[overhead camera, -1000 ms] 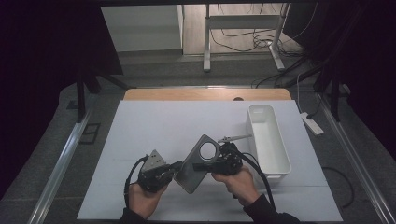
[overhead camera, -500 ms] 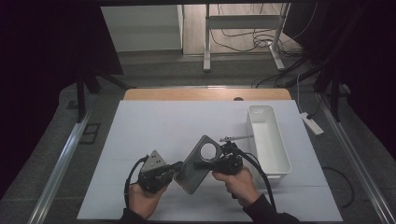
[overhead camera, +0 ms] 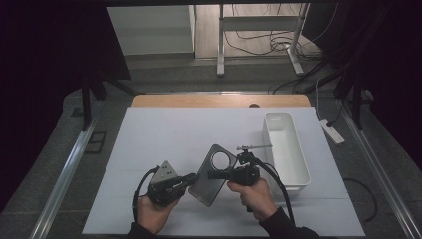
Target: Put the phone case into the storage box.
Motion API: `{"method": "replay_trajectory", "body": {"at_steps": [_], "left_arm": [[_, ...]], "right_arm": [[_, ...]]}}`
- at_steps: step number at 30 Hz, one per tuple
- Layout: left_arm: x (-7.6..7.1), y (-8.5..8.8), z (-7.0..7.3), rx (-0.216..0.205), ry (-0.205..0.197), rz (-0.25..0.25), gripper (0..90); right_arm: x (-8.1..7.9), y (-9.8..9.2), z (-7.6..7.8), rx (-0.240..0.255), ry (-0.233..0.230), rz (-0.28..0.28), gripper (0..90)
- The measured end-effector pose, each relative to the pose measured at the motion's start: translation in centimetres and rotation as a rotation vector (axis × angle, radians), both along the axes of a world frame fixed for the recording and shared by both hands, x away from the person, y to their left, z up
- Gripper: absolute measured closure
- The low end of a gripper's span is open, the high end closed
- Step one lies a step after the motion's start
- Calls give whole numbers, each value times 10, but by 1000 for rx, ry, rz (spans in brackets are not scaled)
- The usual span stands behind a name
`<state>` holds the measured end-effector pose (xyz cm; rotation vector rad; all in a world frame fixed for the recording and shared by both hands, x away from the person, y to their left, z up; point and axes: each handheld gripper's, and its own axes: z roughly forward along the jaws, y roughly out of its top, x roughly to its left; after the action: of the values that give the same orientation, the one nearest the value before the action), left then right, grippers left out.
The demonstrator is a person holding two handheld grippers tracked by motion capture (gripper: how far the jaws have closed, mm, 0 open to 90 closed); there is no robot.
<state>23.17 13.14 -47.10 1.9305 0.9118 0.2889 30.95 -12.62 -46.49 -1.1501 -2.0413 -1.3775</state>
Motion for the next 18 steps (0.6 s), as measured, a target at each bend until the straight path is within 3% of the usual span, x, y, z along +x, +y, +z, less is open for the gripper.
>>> {"method": "replay_trajectory", "body": {"at_steps": [2,5,10,16,18], "left_arm": [[0,2,2,-5,-5,2,768],[1,7,5,-15,-10,3,571],[8,17,4,-72,35,-37,370],[13,24,0,-126,94,-75,134],[13,25,-1,-133,103,-86,114]], "right_arm": [[0,0,0,-11,-6,-3,858],[-1,-1,1,-25,-23,-7,858],[-2,-1,2,-56,-60,12,858],[-6,-1,7,-119,-141,42,858],[-7,-2,9,-128,-159,49,858]]}}
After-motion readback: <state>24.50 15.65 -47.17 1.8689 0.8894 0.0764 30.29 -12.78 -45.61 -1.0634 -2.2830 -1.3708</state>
